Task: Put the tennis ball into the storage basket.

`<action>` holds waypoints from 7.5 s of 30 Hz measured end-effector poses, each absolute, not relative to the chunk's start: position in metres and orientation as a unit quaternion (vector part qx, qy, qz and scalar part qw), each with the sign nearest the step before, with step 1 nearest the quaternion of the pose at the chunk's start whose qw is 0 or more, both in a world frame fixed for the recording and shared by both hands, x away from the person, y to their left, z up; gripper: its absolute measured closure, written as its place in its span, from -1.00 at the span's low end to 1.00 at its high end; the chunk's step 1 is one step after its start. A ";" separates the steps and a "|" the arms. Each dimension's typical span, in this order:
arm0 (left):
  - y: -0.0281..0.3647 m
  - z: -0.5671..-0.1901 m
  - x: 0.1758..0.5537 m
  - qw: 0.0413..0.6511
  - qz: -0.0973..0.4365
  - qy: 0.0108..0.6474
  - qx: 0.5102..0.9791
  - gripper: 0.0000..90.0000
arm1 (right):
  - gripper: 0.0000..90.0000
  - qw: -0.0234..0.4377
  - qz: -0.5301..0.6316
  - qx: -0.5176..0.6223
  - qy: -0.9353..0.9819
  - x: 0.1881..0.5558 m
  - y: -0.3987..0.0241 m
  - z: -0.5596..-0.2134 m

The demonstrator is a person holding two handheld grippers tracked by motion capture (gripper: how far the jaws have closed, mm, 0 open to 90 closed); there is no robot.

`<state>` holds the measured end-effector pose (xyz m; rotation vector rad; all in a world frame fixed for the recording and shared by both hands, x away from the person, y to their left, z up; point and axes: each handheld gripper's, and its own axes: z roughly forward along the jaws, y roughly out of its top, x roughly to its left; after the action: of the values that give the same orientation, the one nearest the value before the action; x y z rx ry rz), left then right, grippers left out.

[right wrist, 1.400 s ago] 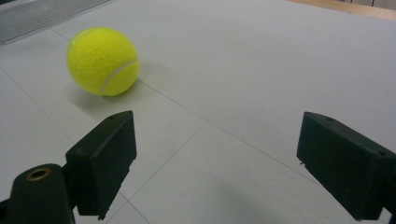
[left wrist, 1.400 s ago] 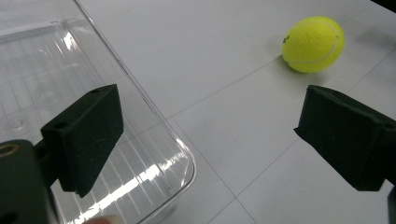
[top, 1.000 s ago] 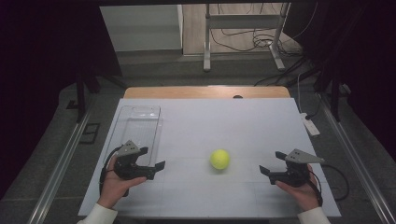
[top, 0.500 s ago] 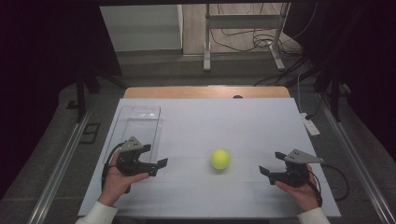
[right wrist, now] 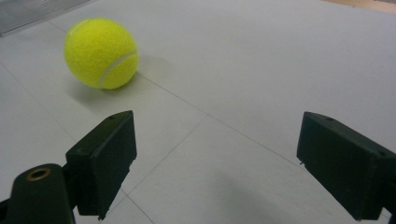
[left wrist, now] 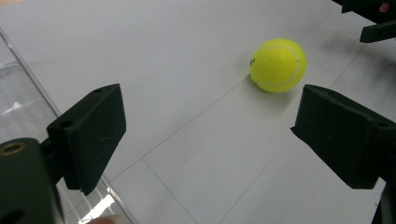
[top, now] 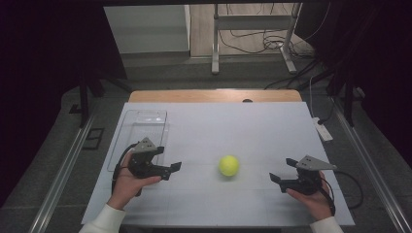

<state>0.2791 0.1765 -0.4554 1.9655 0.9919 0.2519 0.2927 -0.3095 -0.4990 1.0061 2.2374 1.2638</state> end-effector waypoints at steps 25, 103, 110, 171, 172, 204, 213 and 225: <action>0.150 -0.453 0.295 0.442 0.085 0.376 0.810 -0.78 | -0.71 0.185 0.449 0.352 0.800 0.298 -0.308 -0.501; 0.089 -0.455 0.329 0.427 0.047 0.332 0.840 -0.79 | -0.71 0.181 0.438 0.343 0.811 0.304 -0.302 -0.503; 0.083 -0.456 0.331 0.426 0.045 0.327 0.843 -0.79 | -0.71 0.181 0.438 0.342 0.811 0.304 -0.302 -0.503; 0.013 -0.490 0.354 0.380 0.004 0.292 0.878 -0.82 | -0.71 0.178 0.434 0.343 0.814 0.305 -0.302 -0.505; 0.013 -0.491 0.354 0.378 0.004 0.292 0.878 -0.82 | -0.71 0.179 0.434 0.342 0.814 0.305 -0.302 -0.505; 0.000 -0.509 0.353 0.345 0.008 0.277 0.897 -0.43 | -0.71 0.180 0.436 0.342 0.813 0.305 -0.302 -0.505; 0.000 -0.507 0.351 0.346 0.023 0.273 0.897 -0.41 | -0.71 0.182 0.434 0.343 0.813 0.304 -0.302 -0.505; 0.008 -0.496 0.349 0.363 0.037 0.267 0.892 -0.41 | -0.71 0.182 0.438 0.344 0.810 0.304 -0.303 -0.505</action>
<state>0.3486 0.0084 -0.4964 2.2965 0.6868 0.0956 0.3044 -0.3028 -0.5046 0.9719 2.2877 1.2355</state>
